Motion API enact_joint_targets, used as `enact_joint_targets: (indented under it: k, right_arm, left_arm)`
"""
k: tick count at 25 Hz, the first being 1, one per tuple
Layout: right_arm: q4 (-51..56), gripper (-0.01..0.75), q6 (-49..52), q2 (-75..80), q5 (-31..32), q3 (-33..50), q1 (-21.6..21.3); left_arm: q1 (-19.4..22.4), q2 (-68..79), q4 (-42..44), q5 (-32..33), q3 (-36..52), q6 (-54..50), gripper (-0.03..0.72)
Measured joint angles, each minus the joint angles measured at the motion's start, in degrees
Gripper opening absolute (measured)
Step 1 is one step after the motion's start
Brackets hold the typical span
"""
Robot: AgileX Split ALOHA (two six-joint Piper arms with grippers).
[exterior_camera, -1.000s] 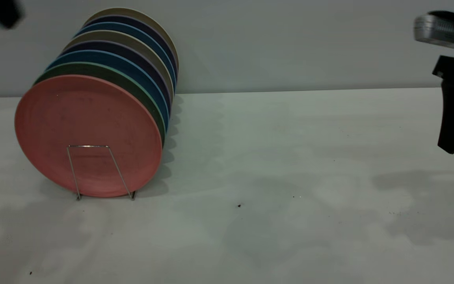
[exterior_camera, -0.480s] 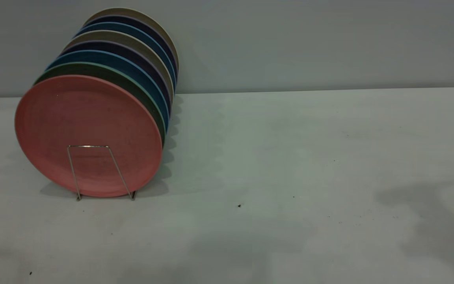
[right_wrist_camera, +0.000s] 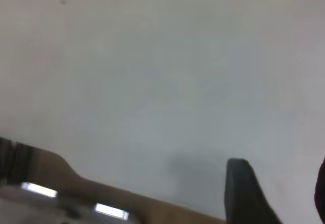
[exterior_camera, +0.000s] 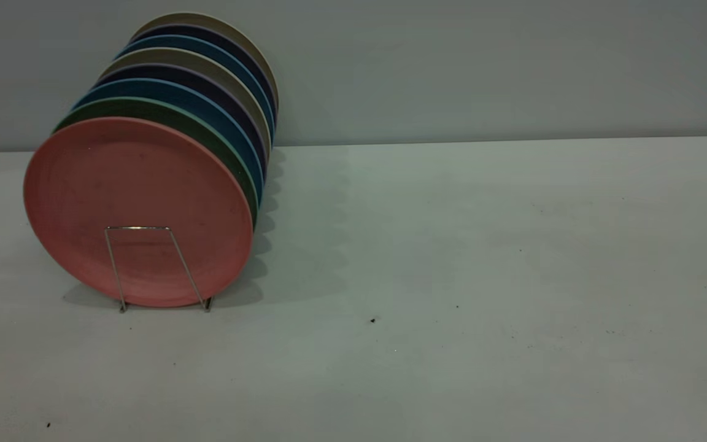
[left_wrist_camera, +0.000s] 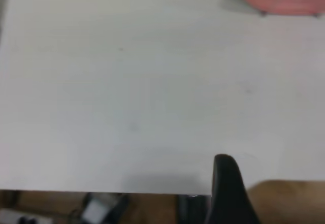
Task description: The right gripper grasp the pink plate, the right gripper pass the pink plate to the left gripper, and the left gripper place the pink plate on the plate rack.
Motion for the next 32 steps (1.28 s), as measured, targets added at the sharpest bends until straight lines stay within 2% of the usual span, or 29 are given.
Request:
enact_joint_targets:
  k: [5,14,19,25,32]
  right_arm:
    - [0.2,0.352,-1.7,-14.3,0.0,5.3,0.0]
    - [0.5,0.352,-1.9,-25.6,0.0,19.2,0.0]
    - [0.9,0.352,-1.9,-30.2,0.0,25.7,0.0]
    - [0.5,0.351,-1.9,-34.7,-0.8,27.7,0.0]
    - [0.2,0.351,-1.9,-35.1,-5.6,29.9,0.0]
  left_arm:
    - [0.0,-7.8,-6.1,0.4,3.0,2.0,0.497]
    - [0.0,-16.2,-7.3,0.4,3.7,4.0,0.497]
    - [0.0,-23.5,-7.4,0.4,7.7,4.2,0.497]
    - [0.0,-27.8,-7.4,0.3,13.2,4.3,0.497]
    - [0.0,-28.0,-7.4,0.2,13.6,5.5,0.497]
